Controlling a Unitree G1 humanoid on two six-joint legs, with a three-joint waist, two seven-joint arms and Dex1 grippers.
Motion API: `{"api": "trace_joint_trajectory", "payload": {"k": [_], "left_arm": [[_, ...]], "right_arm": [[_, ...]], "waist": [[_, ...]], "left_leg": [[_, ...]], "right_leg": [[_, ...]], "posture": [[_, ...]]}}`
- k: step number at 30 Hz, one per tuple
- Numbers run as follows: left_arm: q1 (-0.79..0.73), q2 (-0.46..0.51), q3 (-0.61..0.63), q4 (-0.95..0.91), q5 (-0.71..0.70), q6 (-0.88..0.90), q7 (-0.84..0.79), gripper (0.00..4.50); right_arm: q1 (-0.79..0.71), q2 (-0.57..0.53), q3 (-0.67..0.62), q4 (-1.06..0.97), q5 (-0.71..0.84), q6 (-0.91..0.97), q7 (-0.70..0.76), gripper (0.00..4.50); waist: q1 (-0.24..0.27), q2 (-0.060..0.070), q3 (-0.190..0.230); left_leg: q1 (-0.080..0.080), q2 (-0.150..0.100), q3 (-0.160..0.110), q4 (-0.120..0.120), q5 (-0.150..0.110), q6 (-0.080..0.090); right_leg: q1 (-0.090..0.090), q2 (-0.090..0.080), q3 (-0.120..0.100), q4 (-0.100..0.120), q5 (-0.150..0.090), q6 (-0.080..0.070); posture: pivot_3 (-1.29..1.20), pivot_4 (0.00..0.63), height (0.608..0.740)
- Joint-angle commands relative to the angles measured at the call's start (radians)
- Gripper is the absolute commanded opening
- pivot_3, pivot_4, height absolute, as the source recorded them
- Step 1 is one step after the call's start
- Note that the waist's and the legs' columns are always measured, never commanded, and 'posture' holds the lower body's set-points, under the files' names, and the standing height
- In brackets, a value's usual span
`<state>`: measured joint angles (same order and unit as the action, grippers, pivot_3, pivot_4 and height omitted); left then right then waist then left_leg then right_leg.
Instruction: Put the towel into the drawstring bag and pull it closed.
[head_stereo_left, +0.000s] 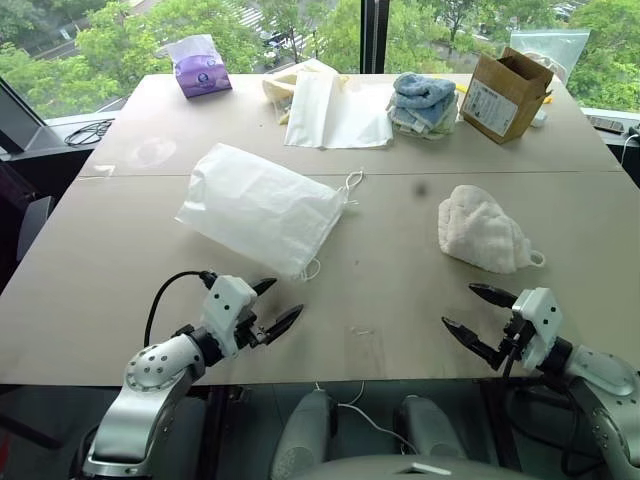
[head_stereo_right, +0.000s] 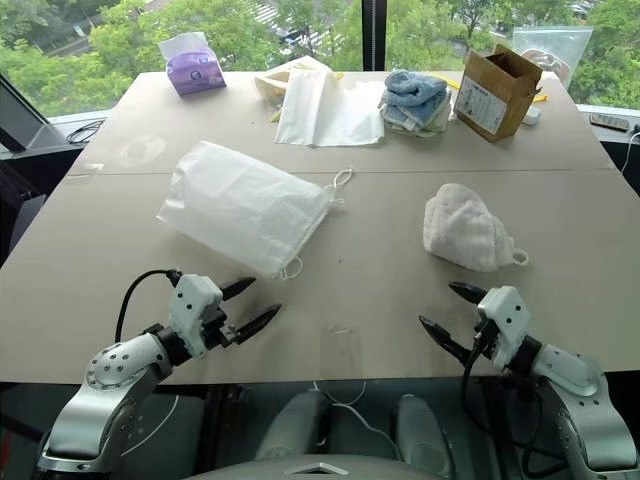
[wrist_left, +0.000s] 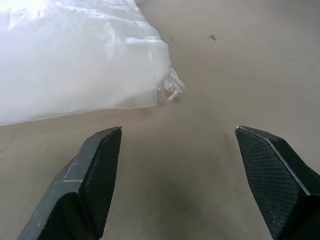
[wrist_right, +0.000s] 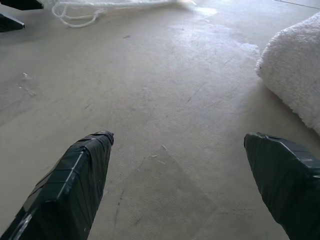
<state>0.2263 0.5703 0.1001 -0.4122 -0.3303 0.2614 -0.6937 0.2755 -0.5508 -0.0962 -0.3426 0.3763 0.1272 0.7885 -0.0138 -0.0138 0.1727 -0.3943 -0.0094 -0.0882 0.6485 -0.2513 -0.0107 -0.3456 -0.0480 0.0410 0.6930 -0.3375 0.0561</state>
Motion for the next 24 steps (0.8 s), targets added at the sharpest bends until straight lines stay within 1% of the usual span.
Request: {"api": "trace_joint_trajectory", "payload": {"k": [1,5,7,9,11,14,18,24], "left_arm": [[-0.007,-0.009,-0.013,-0.105,-0.05,0.012,-0.012,3.77],[-0.099,-0.049,-0.073,-0.182,-0.073,0.077,0.038,3.77],[-0.156,-0.079,-0.107,-0.197,-0.049,0.104,0.085,3.77],[-0.232,-0.123,-0.169,-0.154,0.111,0.085,0.206,3.77],[-0.292,-0.141,-0.233,-0.091,0.264,0.058,0.296,3.77],[-0.331,-0.148,-0.301,-0.029,0.422,0.034,0.376,3.77],[-0.352,-0.175,-0.349,-0.016,0.569,0.086,0.462,3.77],[-0.333,-0.207,-0.373,-0.016,0.706,0.121,0.526,3.77]], "right_arm": [[0.0,0.004,-0.019,-0.015,0.035,-0.02,0.023,4.48],[0.019,0.013,-0.015,-0.064,0.126,-0.016,0.088,4.48],[0.014,0.017,-0.007,-0.081,0.154,-0.016,0.107,4.48],[0.004,0.021,0.001,-0.09,0.16,-0.015,0.11,4.48],[-0.005,0.021,0.002,-0.09,0.154,-0.014,0.104,4.48],[-0.008,0.013,-0.007,-0.083,0.151,-0.014,0.106,4.48],[-0.005,0.003,-0.023,-0.078,0.149,-0.016,0.106,4.48],[-0.007,-0.005,-0.027,-0.083,0.151,-0.011,0.104,4.48]], "waist": [[0.0,0.0,0.0],[0.003,0.0,0.0],[0.004,0.0,0.0],[0.002,0.0,0.0],[0.002,0.0,0.0],[-0.004,0.0,0.0],[0.001,0.0,0.0],[0.003,0.0,0.0]], "left_leg": [[0.0,0.0,0.0,0.0,0.0,0.0],[0.0,0.0,-0.001,0.0,0.0,0.0],[-0.001,0.0,-0.001,0.001,0.0,0.0],[-0.001,0.0,-0.001,0.001,0.0,0.0],[0.0,-0.001,0.0,0.001,0.0,0.0],[0.0,-0.003,0.0,0.001,0.0,0.0],[-0.001,-0.002,-0.001,0.0,0.0,0.0],[-0.001,-0.002,-0.001,0.001,0.0,0.0]], "right_leg": [[0.0,0.0,0.0,0.0,0.0,0.0],[0.0,0.0,0.0,0.0,0.0,0.0],[0.0,0.001,0.0,0.0,0.0,0.0],[0.0,0.002,0.0,0.0,0.0,0.0],[0.0,0.002,0.0,0.0,0.0,0.0],[0.0,0.003,0.0,0.0,0.0,0.0],[-0.001,0.002,0.0,0.0,0.0,0.001],[0.0,0.002,-0.001,0.0,0.0,0.001]], "posture": [[0.0,0.15,0.74],[0.0,0.15,0.74],[0.0,0.15,0.74],[0.0,0.15,0.74],[0.0,0.15,0.74],[0.0,0.15,0.74],[0.0,0.15,0.74],[0.0,0.15,0.74]]}}
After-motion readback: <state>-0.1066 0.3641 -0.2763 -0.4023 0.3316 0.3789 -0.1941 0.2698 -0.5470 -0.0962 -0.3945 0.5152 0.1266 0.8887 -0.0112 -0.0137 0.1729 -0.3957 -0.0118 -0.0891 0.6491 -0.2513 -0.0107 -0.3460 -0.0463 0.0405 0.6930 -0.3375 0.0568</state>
